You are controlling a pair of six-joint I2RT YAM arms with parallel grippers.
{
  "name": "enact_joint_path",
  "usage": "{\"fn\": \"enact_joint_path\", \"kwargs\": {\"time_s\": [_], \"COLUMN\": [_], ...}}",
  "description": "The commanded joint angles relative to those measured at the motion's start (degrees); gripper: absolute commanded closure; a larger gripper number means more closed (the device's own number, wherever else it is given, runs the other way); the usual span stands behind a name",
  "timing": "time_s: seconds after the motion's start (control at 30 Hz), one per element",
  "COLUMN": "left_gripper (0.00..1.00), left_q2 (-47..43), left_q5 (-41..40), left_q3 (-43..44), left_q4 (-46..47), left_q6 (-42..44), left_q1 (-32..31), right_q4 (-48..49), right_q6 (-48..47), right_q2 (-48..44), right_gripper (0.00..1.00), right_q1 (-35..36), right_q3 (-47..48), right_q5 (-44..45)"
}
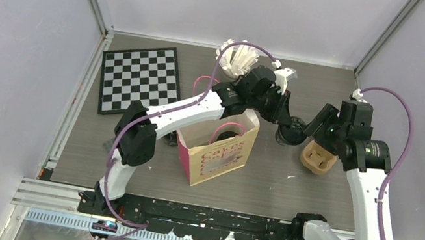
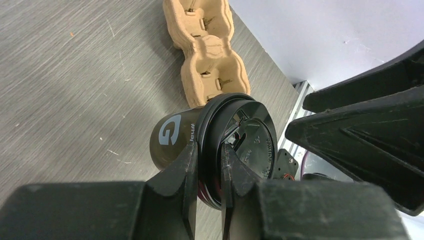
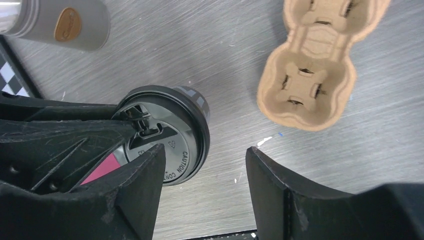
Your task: Pack the takeout coffee
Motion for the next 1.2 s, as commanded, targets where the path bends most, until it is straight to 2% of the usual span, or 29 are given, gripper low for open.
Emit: {"fn": "enact_joint_path", "kwargs": {"time_s": [0.0, 0.13, 0.33, 0.4, 0.83, 1.0, 1.17], "left_gripper": [0.84, 0.84, 0.85, 0.85, 0.85, 0.85, 0.85], "left_q2": [-3.4, -2.9, -3.8, -4.5, -4.4, -4.6, -4.8], "left_q5": [1.4, 4.5, 9.2, 11.3, 16.2, 17.5, 17.9], "left_q3": [-0.4, 0.0, -1.6, -2.9, -3.5, -3.9, -4.0], "left_q4": [1.8, 2.2, 3.1, 5.2, 8.6, 9.6, 9.6], "left_q6": [0.8, 1.3, 1.4, 1.0, 0.3, -0.3, -0.4], "left_q1": [1.4, 2.3, 4.1, 4.9, 6.8, 6.9, 6.9], "right_q4": [4.6, 10.1, 12.2, 13.3, 13.8, 14.5, 14.5], "right_q6": [-4.4, -6.0, -8.9, -10.3, -14.4, -14.6, -15.0], "right_q2": [2.6, 5.4, 6.6, 7.3, 10.2, 11.2, 12.3], "right_gripper": [0.34, 0.32, 0.35, 0.35, 0.37, 0.43, 0.57], "right_q1": [-3.1, -5.4, -9.3, -9.3, -9.3, -9.3, -9.3], "right_q3": [3.2, 2.3, 0.8, 0.0, -1.4, -1.7, -1.2], "right_q5": [-10.4, -19.3, -23.5, -27.8, -33.1, -34.5, -34.7]}}
